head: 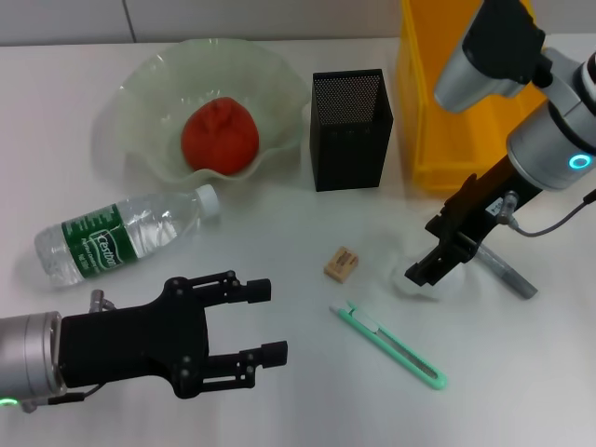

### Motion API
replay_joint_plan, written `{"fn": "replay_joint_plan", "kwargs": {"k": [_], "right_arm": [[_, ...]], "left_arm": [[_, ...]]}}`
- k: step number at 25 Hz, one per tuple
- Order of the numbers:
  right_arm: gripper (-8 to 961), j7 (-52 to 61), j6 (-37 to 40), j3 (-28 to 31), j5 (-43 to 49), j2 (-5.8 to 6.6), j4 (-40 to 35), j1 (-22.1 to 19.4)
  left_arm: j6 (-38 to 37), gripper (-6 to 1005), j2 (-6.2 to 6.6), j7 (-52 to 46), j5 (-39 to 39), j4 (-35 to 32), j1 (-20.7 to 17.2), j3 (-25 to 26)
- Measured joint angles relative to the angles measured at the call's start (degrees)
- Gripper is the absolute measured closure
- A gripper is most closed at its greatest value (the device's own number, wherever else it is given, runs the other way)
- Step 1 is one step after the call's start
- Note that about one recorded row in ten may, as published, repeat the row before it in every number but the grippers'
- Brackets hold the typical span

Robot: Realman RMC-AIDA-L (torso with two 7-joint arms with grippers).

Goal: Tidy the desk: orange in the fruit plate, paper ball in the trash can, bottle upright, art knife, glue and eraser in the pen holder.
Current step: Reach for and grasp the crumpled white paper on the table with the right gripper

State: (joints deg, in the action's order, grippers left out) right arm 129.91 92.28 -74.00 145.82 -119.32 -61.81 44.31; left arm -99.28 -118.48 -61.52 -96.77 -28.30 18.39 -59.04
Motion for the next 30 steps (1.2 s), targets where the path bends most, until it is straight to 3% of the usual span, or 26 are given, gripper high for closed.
{"fn": "replay_joint_plan", "kwargs": {"k": [30], "right_arm": [[171,0.28,-3.52,-3.72,1.42,-0.12,3.45,-0.27]], "left_arm": [[0.41,267,0.01,0.00,0.45,0.00,-0.27,0.11]]}}
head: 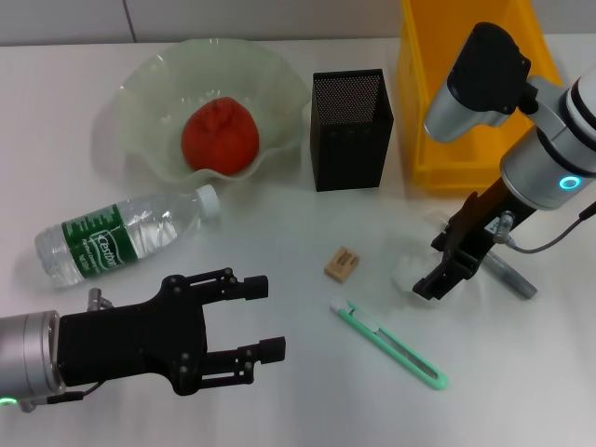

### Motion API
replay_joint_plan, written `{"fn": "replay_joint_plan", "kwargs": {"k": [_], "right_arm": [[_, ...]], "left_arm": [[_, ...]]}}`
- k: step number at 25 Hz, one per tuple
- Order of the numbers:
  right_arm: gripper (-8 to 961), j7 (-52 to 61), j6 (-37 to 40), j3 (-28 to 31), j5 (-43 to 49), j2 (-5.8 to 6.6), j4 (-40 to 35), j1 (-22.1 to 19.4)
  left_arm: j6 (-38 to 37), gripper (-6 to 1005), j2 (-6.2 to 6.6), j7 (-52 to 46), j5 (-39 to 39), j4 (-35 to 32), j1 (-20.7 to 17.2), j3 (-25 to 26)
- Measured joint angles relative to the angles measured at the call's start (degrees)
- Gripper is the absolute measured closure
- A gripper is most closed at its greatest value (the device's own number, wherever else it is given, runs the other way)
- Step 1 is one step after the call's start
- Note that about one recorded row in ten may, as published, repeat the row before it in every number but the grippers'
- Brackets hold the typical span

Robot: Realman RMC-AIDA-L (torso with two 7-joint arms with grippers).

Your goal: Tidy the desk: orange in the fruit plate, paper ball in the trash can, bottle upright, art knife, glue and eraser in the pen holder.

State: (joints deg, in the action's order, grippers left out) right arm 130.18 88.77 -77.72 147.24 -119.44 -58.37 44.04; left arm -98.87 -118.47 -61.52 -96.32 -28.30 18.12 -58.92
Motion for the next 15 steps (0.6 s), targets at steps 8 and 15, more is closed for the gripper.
{"fn": "replay_joint_plan", "kwargs": {"k": [8,15], "right_arm": [[317,0.03,0.31,-0.59,-0.45,0.00,-1.45,-0.38],[418,-1.80,1.17,1.65,-6.21,-0.01,-9.51,-4.92]], "left_arm": [[0.00,267,0.00,0.00,0.00,-0.04,0.21,0.12],[-0.01,268,0.00,0.00,-0.01,-0.29,0.25,0.61]]}}
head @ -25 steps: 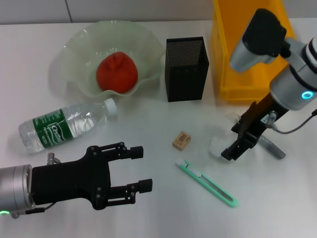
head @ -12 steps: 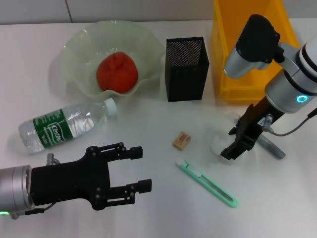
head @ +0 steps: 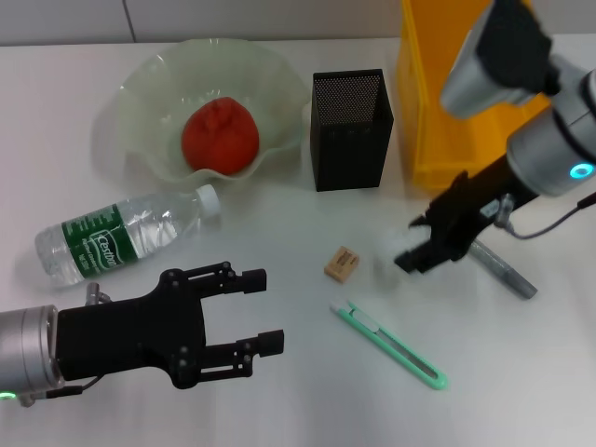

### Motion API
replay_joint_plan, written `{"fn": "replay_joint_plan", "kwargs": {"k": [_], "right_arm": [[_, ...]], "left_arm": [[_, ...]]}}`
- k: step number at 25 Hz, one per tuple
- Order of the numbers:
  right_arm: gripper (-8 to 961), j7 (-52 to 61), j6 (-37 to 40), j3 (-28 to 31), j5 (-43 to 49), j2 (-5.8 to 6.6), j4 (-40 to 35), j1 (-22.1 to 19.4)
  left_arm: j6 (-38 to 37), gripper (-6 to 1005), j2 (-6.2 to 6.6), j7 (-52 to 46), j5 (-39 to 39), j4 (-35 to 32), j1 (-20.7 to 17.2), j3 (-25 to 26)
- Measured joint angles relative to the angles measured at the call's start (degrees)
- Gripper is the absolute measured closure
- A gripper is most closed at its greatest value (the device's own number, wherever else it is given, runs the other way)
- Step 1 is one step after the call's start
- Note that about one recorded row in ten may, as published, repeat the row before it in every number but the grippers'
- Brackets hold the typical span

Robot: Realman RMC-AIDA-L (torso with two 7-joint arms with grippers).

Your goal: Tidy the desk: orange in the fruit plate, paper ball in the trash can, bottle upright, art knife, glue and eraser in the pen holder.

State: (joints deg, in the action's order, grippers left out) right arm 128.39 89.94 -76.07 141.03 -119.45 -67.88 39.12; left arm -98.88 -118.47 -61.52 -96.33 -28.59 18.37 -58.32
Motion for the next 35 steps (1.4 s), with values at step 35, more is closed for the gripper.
{"fn": "replay_joint_plan", "kwargs": {"k": [35], "right_arm": [[381,-30.68,-43.89,11.08,-46.10,-0.09,19.06,-10.10]], "left_arm": [[0.89,269,-0.01,0.00,0.09,0.29,0.46,0.22]]}}
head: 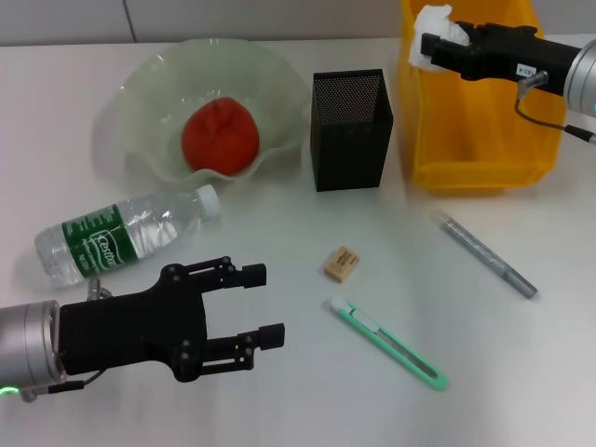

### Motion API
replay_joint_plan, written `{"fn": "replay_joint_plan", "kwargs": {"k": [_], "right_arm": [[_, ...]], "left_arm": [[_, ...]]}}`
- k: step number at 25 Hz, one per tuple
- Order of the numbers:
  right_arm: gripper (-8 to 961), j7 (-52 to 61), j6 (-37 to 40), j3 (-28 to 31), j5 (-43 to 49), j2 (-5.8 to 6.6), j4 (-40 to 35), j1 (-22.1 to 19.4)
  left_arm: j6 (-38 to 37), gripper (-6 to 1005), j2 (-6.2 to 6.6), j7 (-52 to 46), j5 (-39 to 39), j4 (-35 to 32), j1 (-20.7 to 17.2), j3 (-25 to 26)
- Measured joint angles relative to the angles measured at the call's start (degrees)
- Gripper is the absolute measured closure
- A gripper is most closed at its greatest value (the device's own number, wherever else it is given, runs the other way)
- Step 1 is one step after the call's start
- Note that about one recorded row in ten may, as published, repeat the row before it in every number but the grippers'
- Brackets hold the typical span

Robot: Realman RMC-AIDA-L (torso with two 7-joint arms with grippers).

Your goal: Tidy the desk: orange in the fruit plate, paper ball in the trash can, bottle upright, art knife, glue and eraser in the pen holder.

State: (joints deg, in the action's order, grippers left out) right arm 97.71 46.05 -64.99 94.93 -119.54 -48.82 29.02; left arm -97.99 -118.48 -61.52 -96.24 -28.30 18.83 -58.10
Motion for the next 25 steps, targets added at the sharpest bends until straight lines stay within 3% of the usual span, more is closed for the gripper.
{"fn": "replay_joint_plan", "kwargs": {"k": [25], "right_arm": [[295,0.10,-4.81,0.04,-0.32,0.02,0.71,-0.81]], "left_arm": [[-0.01,270,0.00,0.00,0.00,0.00,0.09,0.00]]}}
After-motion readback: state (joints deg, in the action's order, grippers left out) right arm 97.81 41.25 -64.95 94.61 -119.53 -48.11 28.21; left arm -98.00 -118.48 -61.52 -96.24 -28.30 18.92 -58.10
